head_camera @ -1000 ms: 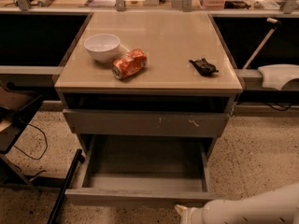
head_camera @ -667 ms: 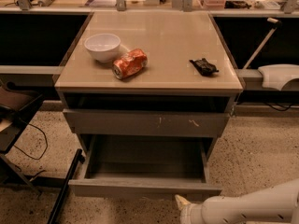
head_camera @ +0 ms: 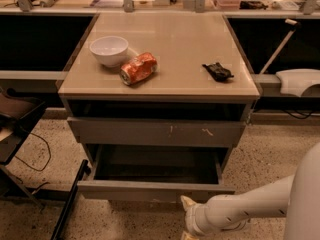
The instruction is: Close middle drawer
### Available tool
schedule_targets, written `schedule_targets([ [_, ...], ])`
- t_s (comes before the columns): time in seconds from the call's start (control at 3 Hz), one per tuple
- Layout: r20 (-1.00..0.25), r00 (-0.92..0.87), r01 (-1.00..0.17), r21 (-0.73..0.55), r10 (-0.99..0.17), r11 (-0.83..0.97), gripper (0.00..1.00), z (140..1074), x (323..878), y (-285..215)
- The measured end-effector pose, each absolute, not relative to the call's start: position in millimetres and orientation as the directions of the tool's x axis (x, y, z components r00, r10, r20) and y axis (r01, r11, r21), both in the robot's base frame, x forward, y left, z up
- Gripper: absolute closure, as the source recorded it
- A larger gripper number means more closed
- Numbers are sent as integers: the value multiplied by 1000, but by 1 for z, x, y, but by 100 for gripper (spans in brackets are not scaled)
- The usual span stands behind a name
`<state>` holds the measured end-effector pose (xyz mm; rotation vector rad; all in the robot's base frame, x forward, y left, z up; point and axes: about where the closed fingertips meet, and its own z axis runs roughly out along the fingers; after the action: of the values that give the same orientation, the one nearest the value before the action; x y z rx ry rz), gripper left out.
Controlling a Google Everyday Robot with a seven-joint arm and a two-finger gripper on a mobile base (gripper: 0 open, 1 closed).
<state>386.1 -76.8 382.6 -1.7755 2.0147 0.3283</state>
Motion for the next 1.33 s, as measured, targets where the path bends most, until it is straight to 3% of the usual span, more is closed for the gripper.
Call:
schedule_targets([
  [0.33,-459,-84,-982,-111,-884,151,0,379,431,-67],
  [1.33,-402,-115,-963,-178,-908,201,0,389,467,-102],
])
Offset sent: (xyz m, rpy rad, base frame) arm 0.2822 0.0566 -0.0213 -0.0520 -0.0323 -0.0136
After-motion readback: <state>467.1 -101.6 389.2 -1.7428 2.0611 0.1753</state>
